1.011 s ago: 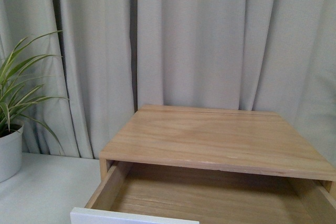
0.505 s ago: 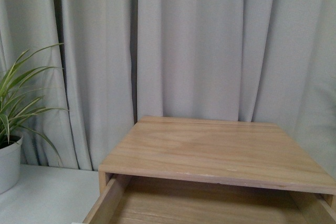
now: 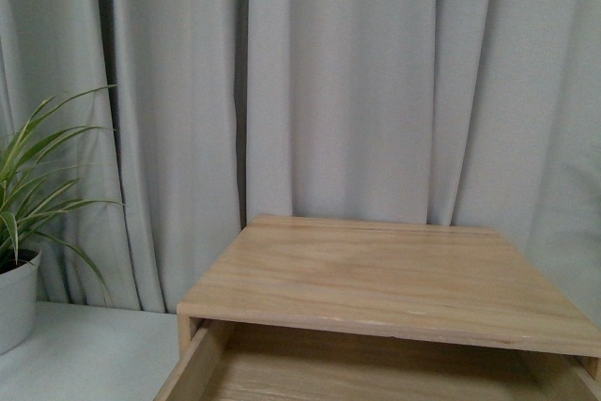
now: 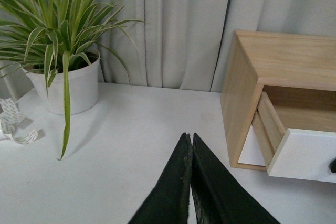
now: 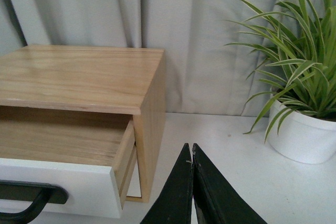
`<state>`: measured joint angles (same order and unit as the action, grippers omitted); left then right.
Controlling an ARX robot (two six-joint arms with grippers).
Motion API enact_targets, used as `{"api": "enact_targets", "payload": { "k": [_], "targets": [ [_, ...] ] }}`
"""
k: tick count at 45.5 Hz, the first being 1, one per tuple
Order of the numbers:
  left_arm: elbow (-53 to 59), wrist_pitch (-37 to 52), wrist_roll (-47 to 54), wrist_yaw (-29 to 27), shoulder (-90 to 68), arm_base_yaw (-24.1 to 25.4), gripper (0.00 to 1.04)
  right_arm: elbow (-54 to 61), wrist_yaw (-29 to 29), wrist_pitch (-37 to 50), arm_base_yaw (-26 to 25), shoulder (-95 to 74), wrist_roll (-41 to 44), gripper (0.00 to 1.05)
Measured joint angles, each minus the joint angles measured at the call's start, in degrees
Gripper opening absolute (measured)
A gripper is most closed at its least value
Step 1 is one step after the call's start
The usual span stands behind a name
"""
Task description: Pull drawer
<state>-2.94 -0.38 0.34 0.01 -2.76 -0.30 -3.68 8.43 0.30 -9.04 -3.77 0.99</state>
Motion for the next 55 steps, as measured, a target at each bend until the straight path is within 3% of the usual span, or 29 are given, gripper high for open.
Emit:
{"api": "enact_targets", "payload": {
  "k": [3,6,35,39,44,55],
  "targets": [
    [0.22,0.00,-0.20,-0.04,0.22,0.09,0.04,0.35,-6.64,-0.48,5.14,0.70,-0.09,0.01],
    [1.88,0.15,-0.24,-0.02,2.05,0.15,0.04,0.76,-7.54,-0.52,8.33,1.20,-0.17,0.01],
    [2.43,0.13,-0.39,0.00,2.58,0.15,0.04,3.30,-8.22,-0.46,8.83,3.56,-0.22,0.01],
    [2.43,0.13,-0.46,0.00,2.58,0.15,0.20,3.30,-8.20,-0.46,8.83,3.54,-0.24,0.15],
    [2.43,0.13,-0.44,0.00,2.58,0.15,0.45,3.30,-8.22,-0.46,8.83,3.56,-0.24,0.40],
    [2.43,0.13,-0.44,0.00,2.58,0.15,0.86,3.30,-8.22,-0.46,8.83,3.56,-0.24,0.83]
  ]
}}
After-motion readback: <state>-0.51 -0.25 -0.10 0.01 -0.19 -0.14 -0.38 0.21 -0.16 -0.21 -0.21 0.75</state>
